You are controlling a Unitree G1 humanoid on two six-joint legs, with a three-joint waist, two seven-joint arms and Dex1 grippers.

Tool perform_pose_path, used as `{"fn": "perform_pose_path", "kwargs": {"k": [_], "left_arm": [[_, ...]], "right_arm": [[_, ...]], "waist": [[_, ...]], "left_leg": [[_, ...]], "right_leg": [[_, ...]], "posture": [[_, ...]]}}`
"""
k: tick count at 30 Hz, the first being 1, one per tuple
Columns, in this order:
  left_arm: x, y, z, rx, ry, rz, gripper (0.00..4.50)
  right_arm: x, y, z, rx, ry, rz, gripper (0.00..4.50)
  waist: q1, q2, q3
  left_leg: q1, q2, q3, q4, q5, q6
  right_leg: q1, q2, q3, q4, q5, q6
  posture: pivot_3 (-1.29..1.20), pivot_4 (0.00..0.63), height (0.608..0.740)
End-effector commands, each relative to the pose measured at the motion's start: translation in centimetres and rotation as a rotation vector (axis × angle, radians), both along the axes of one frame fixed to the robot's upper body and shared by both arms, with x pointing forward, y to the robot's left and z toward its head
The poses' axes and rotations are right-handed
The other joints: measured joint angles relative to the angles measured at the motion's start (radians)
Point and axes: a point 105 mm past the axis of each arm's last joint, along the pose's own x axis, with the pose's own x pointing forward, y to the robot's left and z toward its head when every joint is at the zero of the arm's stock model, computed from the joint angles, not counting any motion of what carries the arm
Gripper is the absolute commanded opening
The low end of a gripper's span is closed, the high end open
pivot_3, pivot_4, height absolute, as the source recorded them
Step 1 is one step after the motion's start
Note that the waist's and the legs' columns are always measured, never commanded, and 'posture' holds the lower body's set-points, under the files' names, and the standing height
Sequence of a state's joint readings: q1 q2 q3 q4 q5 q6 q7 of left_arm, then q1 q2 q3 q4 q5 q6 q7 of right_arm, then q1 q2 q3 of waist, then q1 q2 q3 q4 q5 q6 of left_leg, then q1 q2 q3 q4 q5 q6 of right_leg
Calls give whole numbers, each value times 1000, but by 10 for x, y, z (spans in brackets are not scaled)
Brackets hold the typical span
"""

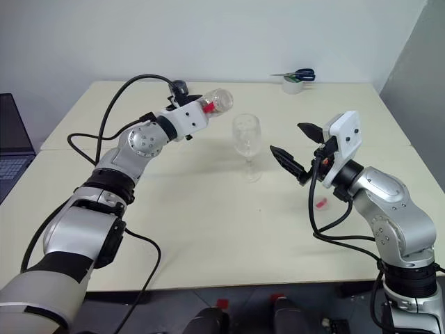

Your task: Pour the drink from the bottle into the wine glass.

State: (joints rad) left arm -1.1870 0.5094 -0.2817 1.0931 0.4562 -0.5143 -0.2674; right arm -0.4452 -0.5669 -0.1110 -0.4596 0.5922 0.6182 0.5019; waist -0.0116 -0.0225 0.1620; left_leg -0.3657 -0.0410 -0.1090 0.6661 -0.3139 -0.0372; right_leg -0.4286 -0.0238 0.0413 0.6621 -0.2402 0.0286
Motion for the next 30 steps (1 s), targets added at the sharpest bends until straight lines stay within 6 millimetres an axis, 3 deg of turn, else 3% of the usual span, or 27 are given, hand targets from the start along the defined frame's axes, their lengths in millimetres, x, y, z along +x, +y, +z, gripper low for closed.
{"fn": "perform_pose_path", "kwargs": {"k": [1, 30], "left_arm": [[-3, -4, 38, 43, -136, -17, 1664], [1, -17, 57, 357, -297, -2, 1664]], "right_arm": [[-5, 6, 14, 7, -67, 23, 4500], [-4, 12, 10, 21, -76, 16, 4500]], "waist": [[0, 0, 0], [-11, 0, 0]], "left_leg": [[0, 0, 0, 0, 0, 0], [-1, -1, 1, 1, 0, 0]], "right_leg": [[0, 0, 0, 0, 0, 0], [-1, 1, 0, 1, 0, 0]], "posture": [[0, 150, 740], [0, 150, 740]]}}
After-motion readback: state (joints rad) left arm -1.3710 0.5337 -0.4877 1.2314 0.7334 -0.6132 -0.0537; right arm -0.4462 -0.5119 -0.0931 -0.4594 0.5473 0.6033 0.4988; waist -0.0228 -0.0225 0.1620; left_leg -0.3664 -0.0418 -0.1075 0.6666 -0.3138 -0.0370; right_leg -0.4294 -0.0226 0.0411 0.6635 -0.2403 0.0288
